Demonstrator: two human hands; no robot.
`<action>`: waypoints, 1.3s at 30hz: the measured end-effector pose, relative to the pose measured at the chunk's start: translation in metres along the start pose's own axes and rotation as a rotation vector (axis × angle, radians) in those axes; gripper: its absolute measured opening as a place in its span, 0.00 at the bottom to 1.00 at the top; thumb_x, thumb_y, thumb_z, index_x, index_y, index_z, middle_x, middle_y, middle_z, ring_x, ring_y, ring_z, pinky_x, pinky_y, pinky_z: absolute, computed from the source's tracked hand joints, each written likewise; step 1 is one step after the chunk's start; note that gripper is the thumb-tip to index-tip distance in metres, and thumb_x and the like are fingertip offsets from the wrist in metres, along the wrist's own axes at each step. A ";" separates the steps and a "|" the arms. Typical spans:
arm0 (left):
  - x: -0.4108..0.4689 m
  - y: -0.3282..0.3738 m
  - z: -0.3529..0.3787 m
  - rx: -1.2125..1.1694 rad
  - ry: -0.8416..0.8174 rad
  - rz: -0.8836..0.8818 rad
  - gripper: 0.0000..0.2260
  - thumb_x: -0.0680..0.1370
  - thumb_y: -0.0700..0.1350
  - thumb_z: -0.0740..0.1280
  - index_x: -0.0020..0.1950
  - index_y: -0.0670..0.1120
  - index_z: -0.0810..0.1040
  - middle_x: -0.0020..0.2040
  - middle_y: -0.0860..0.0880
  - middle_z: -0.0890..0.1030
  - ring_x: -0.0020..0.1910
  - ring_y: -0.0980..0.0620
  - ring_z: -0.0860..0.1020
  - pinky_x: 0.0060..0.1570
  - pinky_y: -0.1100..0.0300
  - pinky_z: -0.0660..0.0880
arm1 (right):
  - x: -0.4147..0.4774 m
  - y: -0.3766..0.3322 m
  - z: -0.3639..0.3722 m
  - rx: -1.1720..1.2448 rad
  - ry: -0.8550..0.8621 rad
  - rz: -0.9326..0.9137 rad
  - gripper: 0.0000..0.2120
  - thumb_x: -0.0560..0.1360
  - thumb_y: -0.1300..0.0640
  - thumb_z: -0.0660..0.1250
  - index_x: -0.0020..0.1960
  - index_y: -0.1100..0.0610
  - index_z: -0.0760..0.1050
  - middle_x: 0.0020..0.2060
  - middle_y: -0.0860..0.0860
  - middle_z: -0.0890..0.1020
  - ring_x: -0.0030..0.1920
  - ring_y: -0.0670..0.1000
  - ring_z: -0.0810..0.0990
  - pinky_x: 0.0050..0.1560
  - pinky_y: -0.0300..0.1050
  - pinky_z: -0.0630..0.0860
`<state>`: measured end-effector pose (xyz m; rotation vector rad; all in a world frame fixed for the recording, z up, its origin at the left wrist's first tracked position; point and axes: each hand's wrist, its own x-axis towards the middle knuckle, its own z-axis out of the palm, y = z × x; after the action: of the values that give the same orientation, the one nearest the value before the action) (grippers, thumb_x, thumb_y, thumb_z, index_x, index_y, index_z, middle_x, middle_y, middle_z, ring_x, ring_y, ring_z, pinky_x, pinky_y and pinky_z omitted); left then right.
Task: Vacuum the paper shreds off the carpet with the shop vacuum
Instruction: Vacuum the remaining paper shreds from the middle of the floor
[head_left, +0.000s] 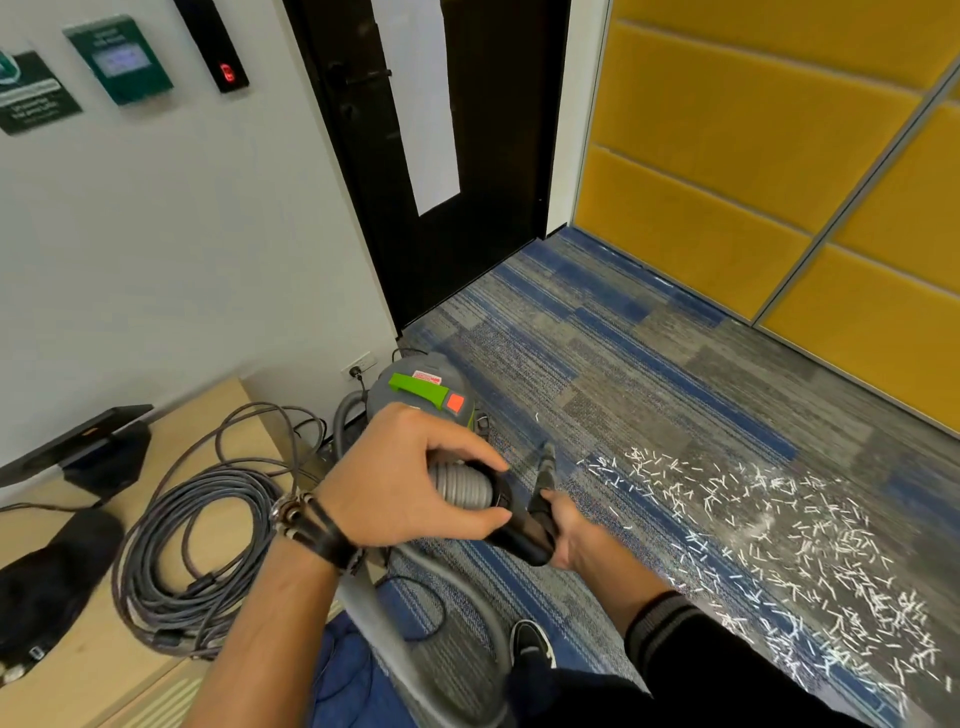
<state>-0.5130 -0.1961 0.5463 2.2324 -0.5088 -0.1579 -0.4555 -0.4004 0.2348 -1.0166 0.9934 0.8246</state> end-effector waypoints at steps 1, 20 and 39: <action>0.000 0.000 -0.003 -0.009 -0.013 0.001 0.14 0.67 0.52 0.84 0.50 0.55 0.89 0.42 0.61 0.86 0.40 0.57 0.84 0.41 0.62 0.79 | 0.004 0.002 -0.003 -0.028 0.009 -0.009 0.21 0.80 0.40 0.55 0.60 0.56 0.70 0.56 0.60 0.75 0.55 0.60 0.75 0.67 0.62 0.69; 0.072 -0.010 0.027 -0.011 -0.052 0.097 0.15 0.65 0.47 0.86 0.49 0.51 0.89 0.37 0.74 0.78 0.38 0.70 0.80 0.42 0.77 0.69 | 0.042 -0.070 -0.022 -0.139 -0.025 -0.048 0.24 0.80 0.41 0.58 0.63 0.60 0.72 0.56 0.60 0.76 0.48 0.59 0.78 0.51 0.54 0.78; -0.014 0.012 0.050 -0.029 -0.148 0.146 0.23 0.63 0.57 0.86 0.55 0.54 0.88 0.49 0.59 0.87 0.48 0.63 0.84 0.53 0.63 0.79 | -0.049 0.016 -0.056 -0.031 0.109 -0.065 0.17 0.83 0.46 0.53 0.58 0.60 0.67 0.37 0.59 0.76 0.35 0.56 0.75 0.37 0.45 0.75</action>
<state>-0.5432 -0.2326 0.5220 2.1560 -0.7420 -0.2539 -0.5013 -0.4531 0.2651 -1.1241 1.0372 0.7391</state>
